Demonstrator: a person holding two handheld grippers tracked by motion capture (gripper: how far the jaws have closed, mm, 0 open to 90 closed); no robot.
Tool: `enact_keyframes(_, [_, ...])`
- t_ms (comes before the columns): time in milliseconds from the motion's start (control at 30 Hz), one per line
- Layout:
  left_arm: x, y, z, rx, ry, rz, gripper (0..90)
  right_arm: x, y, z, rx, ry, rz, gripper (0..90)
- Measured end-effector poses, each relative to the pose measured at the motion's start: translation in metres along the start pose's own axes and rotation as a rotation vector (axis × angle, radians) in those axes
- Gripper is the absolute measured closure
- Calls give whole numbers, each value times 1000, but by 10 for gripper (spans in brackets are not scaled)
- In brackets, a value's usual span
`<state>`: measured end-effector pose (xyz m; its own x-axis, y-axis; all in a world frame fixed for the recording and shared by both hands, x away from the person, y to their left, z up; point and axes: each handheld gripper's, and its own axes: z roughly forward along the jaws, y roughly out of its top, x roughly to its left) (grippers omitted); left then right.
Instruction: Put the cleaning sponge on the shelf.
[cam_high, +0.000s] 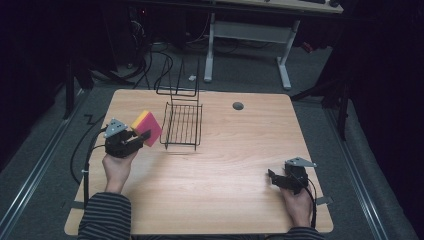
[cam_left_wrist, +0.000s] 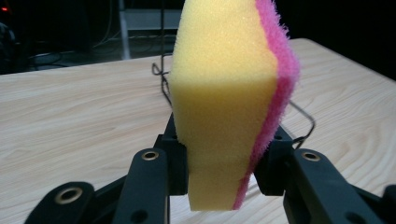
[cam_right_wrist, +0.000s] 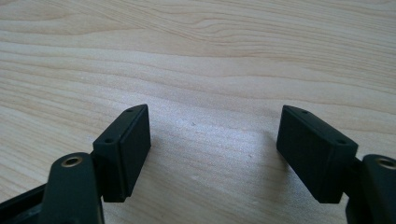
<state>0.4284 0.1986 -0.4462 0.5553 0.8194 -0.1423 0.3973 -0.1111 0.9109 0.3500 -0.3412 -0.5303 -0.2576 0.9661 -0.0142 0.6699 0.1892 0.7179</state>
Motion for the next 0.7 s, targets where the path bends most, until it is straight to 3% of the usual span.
enact_keyframes(267, [-11, 11, 7, -6, -22, 30, 634, 0, 0, 0, 0, 1, -1, 262])
enact_keyframes(500, [-20, 13, 24, 11, -45, 47, 634, 0, 0, 0, -1, 1, -6, 262])
enact_keyframes(700, [-25, 17, 36, 11, -41, 55, 633, 0, 0, 0, 0, 2, -2, 262])
